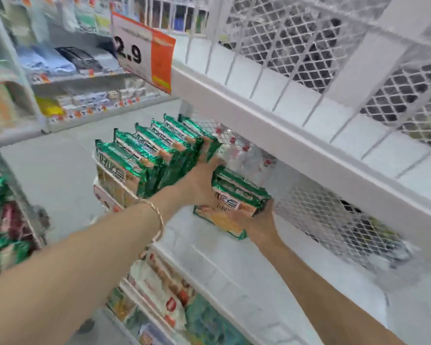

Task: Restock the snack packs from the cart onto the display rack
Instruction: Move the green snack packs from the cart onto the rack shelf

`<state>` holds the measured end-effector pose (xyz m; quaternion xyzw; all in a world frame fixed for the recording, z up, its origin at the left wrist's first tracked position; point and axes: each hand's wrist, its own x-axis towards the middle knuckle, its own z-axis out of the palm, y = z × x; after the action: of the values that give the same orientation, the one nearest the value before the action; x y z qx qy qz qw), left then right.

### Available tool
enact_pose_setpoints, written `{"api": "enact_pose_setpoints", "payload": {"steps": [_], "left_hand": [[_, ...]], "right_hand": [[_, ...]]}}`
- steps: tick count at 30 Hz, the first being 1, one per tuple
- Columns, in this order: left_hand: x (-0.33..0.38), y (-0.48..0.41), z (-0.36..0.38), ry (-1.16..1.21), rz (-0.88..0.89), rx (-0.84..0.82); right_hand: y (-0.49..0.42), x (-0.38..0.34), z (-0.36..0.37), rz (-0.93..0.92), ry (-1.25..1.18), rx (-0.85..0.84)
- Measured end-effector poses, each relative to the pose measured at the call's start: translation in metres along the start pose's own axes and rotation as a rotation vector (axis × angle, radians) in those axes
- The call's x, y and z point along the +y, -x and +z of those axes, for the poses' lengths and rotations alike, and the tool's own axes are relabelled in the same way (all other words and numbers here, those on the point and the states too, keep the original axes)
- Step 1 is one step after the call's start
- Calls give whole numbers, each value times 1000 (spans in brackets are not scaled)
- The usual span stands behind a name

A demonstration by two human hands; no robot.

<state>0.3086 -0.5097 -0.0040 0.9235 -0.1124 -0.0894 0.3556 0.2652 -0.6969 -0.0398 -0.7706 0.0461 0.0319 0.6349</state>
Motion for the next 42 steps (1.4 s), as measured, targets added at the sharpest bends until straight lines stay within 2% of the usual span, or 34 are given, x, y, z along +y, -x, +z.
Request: {"api": "enact_pose_setpoints", "payload": {"steps": [4, 6, 11, 17, 20, 22, 23, 25, 28, 30, 32, 35, 42], "left_hand": [[-13, -22, 12, -745, 249, 38], [-21, -35, 7, -889, 348, 126], [-38, -64, -7, -1045, 300, 170], [-42, -75, -12, -1083, 152, 208], [-39, -72, -12, -1073, 169, 194], [-40, -71, -15, -1076, 208, 184], [-40, -71, -17, -1089, 220, 176], [-43, -73, -20, -1112, 230, 157], [-43, -75, -19, -1118, 235, 156], [-45, -76, -18, -1147, 233, 163], [-47, -76, -18, -1179, 222, 174], [-49, -80, -18, -1224, 201, 177], [-43, -81, -11, -1258, 83, 182]], "right_hand": [[-30, 43, -3, -85, 53, -41], [-43, 53, 2, -157, 46, 0], [-82, 54, 33, -232, -14, 40], [-114, 46, 48, -283, -6, 17], [-115, 44, 35, -296, 38, -36], [-99, 40, 27, -350, 41, -5], [-90, 39, 24, -412, 119, 67], [-78, 41, 18, -610, 468, 211], [-89, 56, 14, -1058, 1066, 190], [-112, 64, 10, -1192, 1354, 163], [-132, 64, 3, -1201, 1502, 149], [-146, 64, -1, -1205, 1592, 158], [-140, 61, 7, -1114, 1625, 168]]}}
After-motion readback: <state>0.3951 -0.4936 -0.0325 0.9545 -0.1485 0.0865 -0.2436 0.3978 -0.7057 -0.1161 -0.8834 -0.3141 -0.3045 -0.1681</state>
